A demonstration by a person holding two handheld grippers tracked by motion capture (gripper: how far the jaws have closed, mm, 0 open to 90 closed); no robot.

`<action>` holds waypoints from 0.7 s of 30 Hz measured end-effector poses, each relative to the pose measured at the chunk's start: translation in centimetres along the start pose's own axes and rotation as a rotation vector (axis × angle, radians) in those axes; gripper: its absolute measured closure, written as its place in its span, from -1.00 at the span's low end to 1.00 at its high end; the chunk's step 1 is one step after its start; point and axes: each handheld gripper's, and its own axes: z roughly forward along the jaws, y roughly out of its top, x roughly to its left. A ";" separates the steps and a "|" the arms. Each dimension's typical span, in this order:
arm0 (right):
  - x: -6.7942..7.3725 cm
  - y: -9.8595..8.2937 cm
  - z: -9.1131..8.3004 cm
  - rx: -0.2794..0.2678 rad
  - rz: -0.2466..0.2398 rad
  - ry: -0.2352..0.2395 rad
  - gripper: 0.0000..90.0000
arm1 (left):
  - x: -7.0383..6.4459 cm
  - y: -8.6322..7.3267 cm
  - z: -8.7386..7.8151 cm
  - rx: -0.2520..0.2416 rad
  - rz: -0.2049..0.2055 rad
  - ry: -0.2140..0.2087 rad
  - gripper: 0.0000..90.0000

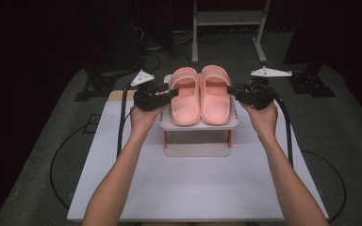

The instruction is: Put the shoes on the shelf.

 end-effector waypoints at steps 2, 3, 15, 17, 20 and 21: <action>0.0 -0.1 -0.2 -0.001 -0.004 0.004 0.24 | -0.1 -0.1 -0.2 0.009 0.006 -0.003 0.01; 0.1 -0.1 -0.4 -0.002 -0.009 0.004 0.23 | -0.2 -0.1 -0.2 0.009 0.007 -0.004 -0.01; -0.2 -1.1 -1.2 -0.018 -0.005 0.003 0.08 | -0.7 -0.8 -1.4 -0.005 0.031 -0.013 -0.12; -0.2 -1.2 -1.3 -0.018 -0.003 0.006 0.05 | -0.9 -0.8 -1.7 -0.015 0.042 -0.014 -0.13; -0.1 -1.4 -1.5 -0.014 -0.009 0.010 0.01 | -0.9 -1.1 -2.0 -0.019 0.033 -0.023 -0.15; -0.1 -1.4 -1.5 -0.017 -0.010 0.009 0.01 | -0.9 -1.2 -2.2 -0.020 0.033 -0.025 -0.16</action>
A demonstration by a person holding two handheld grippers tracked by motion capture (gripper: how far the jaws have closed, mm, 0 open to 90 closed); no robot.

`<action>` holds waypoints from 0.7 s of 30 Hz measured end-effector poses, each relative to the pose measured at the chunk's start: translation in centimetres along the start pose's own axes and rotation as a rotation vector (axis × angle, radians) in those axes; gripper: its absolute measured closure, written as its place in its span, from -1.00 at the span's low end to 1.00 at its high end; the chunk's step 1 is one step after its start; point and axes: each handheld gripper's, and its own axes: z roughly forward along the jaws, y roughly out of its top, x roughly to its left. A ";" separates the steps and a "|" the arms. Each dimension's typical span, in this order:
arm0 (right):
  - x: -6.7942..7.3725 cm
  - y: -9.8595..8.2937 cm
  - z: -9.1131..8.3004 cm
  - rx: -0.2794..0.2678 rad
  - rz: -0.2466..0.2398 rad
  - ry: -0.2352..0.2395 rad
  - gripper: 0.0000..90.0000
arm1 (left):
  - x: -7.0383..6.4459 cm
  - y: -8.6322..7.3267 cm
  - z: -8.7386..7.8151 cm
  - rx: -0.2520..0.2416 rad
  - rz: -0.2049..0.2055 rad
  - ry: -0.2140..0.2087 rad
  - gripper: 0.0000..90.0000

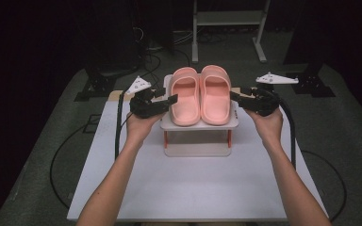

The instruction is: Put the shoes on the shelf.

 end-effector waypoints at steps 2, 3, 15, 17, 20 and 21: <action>0.0 -0.1 -0.1 -0.006 -0.002 0.002 -0.02 | 0.1 -0.2 -0.2 -0.001 -0.007 -0.006 -0.18; 0.1 -0.2 -0.2 -0.005 0.001 0.002 -0.02 | 0.1 -0.3 -0.3 0.007 -0.011 -0.005 -0.18; -0.1 -1.1 -1.2 -0.015 0.005 0.010 -0.10 | 0.2 -1.1 -1.4 0.011 -0.015 -0.010 -0.30; -0.1 -1.2 -1.3 -0.014 0.001 0.010 -0.12 | 0.0 -1.1 -1.5 0.015 -0.004 -0.012 -0.33; 0.0 -1.5 -1.5 -0.013 0.001 0.011 -0.16 | -0.2 -1.2 -1.8 0.004 -0.004 -0.028 -0.34; 0.0 -1.5 -1.5 -0.014 0.000 0.010 -0.16 | -0.3 -1.3 -1.9 0.001 -0.002 -0.027 -0.34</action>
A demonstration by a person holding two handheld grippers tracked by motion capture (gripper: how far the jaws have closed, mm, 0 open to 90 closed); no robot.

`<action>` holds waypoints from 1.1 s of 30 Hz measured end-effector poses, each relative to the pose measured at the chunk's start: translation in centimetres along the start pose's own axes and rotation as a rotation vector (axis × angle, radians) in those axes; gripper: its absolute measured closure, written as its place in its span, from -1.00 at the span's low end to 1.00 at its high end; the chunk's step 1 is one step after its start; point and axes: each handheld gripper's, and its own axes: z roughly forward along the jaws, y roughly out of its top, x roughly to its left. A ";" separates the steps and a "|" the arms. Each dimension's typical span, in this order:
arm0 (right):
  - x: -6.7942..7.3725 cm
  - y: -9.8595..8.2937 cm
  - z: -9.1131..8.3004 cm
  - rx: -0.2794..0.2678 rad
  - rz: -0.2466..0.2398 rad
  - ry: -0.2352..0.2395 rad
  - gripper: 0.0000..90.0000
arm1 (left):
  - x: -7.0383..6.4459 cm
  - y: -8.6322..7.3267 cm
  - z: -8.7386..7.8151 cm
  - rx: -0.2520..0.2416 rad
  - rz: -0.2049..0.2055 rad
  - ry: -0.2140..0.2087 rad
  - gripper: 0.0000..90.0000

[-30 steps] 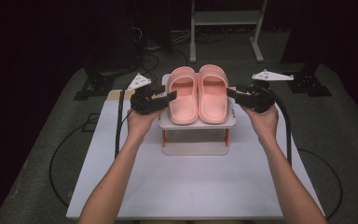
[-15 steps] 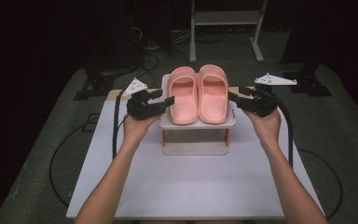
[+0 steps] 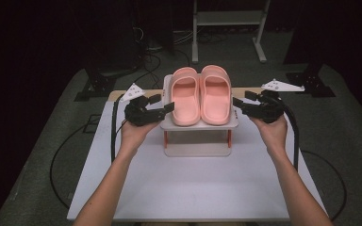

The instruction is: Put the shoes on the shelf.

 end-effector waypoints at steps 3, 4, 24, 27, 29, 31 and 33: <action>0.0 -0.2 -0.2 0.001 0.006 0.002 -0.21 | 0.0 -0.4 -0.2 -0.003 -0.007 -0.004 -0.36; 0.0 -0.2 -0.3 0.004 0.004 0.004 -0.23 | 0.0 -0.5 -0.3 -0.004 -0.007 -0.002 -0.36; 0.4 -1.3 -1.7 -0.004 -0.006 0.029 -0.37 | -0.7 -2.0 -1.7 -0.021 -0.019 -0.015 -0.51; 0.3 -1.6 -2.0 -0.008 -0.006 0.027 -0.37 | -0.7 -2.3 -1.8 -0.019 -0.016 -0.016 -0.52; 0.3 -1.8 -2.2 -0.009 -0.005 0.026 -0.37 | -0.8 -2.3 -1.9 -0.011 -0.016 -0.014 -0.54; 0.2 -2.0 -2.4 -0.007 -0.003 0.025 -0.37 | -0.9 -2.4 -2.1 -0.021 -0.019 -0.016 -0.54; 0.2 -2.2 -2.6 -0.006 0.001 0.027 -0.37 | -0.9 -2.5 -2.2 -0.023 -0.019 -0.015 -0.55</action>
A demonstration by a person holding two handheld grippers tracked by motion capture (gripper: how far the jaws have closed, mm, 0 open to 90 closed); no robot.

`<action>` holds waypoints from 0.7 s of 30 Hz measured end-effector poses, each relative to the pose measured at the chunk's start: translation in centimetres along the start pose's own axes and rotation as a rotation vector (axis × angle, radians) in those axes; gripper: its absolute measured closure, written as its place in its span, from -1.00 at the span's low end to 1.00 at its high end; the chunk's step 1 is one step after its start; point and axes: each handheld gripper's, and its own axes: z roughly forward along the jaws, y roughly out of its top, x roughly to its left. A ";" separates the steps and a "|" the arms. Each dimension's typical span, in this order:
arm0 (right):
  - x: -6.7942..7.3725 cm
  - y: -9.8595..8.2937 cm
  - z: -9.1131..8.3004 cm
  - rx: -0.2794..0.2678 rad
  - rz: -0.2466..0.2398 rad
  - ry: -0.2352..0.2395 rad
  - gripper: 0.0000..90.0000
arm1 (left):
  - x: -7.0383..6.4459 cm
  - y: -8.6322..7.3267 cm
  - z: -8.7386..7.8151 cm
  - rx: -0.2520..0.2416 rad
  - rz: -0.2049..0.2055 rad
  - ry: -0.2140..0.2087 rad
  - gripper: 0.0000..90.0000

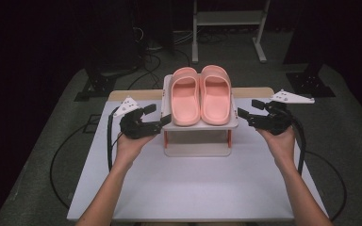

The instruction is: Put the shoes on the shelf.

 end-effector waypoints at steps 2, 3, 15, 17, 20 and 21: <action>0.0 -0.2 -0.2 -0.004 0.002 0.002 -0.37 | 0.0 -0.1 -0.1 -0.002 0.002 0.002 -0.56; 0.0 -0.3 -0.3 -0.006 0.002 0.003 -0.38 | 0.0 -0.2 -0.2 -0.001 0.004 0.004 -0.56; 0.1 -1.6 -1.2 0.002 -0.003 0.010 -0.39 | -0.4 -0.9 -1.0 -0.008 0.010 -0.002 -0.59; 0.2 -1.8 -1.4 0.002 0.005 0.013 -0.39 | -0.5 -1.1 -1.1 -0.009 0.004 -0.003 -0.60; 0.2 -2.0 -1.6 0.005 0.004 0.012 -0.40 | -0.5 -1.4 -1.4 -0.009 0.002 -0.002 -0.61; 0.2 -2.1 -1.7 0.003 0.003 0.011 -0.40 | -0.5 -1.5 -1.4 -0.004 0.004 -0.002 -0.61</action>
